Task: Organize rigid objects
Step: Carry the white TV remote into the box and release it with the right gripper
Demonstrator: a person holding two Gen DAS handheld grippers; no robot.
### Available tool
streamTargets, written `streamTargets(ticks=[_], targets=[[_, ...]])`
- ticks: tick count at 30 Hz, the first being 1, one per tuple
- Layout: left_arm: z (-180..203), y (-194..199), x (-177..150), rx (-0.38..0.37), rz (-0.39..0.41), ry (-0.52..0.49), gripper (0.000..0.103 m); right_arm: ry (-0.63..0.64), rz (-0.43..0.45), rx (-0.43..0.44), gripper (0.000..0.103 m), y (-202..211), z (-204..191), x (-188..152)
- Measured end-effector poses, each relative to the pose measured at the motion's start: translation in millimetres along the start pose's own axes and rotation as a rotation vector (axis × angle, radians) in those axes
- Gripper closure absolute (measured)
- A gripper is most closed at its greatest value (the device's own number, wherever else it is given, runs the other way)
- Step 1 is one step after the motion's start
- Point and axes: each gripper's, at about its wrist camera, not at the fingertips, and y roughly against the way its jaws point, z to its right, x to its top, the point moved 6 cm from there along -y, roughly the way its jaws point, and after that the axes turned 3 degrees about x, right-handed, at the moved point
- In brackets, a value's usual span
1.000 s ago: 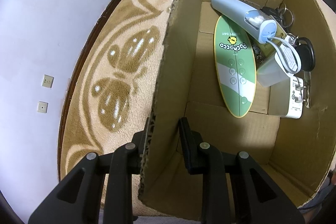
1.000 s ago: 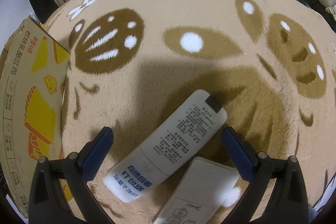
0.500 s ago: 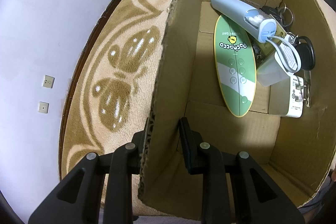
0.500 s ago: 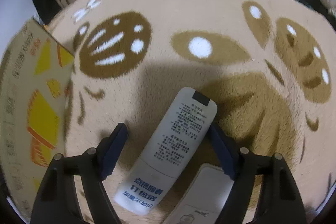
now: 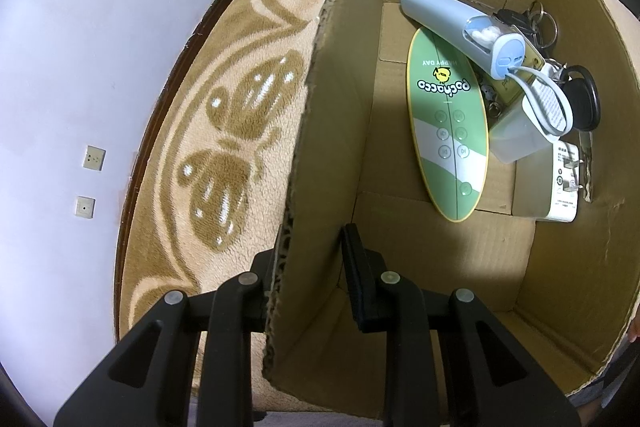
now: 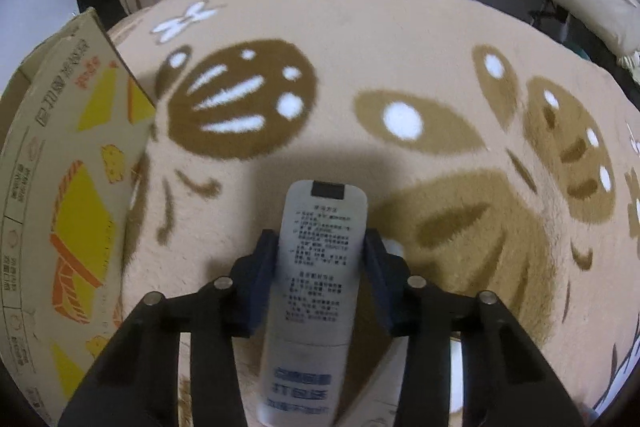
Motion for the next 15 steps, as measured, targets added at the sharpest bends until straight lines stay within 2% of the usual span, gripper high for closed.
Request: streamTargets(ticks=[3,7,15], targets=[[-0.9,-0.2,0.5,-0.006,-0.001,0.003,0.079,-0.012,0.085,0.014,0.059,17.1,-4.6,9.6],[-1.1,-0.6,1.0,-0.004,-0.001,0.0,0.079,0.04,0.228,0.027,0.059,48.8,-17.3,24.2],[-1.5,-0.9,1.0,-0.004,0.0,0.001,0.079,0.078,0.323,0.051,0.059,75.8,-32.0,32.2]])
